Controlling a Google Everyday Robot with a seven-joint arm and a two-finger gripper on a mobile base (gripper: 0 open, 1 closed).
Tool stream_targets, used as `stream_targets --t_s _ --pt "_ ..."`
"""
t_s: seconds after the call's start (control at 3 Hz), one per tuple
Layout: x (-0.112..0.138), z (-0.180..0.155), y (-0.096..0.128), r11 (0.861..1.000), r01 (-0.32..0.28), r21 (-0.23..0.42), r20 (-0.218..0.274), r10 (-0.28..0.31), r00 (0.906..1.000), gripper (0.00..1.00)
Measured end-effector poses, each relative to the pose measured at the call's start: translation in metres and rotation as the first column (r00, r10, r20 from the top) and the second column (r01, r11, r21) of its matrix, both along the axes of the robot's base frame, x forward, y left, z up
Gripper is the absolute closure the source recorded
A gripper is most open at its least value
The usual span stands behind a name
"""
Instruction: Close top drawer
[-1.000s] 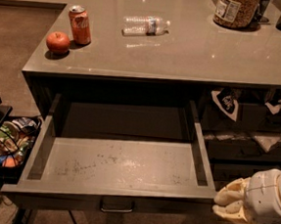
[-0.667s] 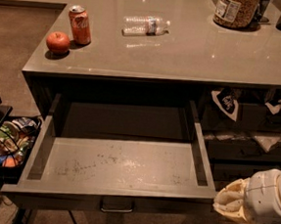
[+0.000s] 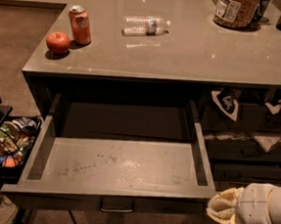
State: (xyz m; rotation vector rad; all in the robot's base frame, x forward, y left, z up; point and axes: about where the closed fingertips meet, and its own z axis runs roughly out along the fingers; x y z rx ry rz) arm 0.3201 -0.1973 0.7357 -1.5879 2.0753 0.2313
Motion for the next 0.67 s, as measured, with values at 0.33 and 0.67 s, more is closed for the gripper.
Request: stream_targets --t_s 0.33,0.67 --pt "0.004 -0.013 0.008 1.0 -0.001 -0.019 0.052 0.002 0.9986 1.0" --pt "0.02 -0.027 0.018 0.999 -0.014 -0.036 0.089 0.017 0.9958 1.0"
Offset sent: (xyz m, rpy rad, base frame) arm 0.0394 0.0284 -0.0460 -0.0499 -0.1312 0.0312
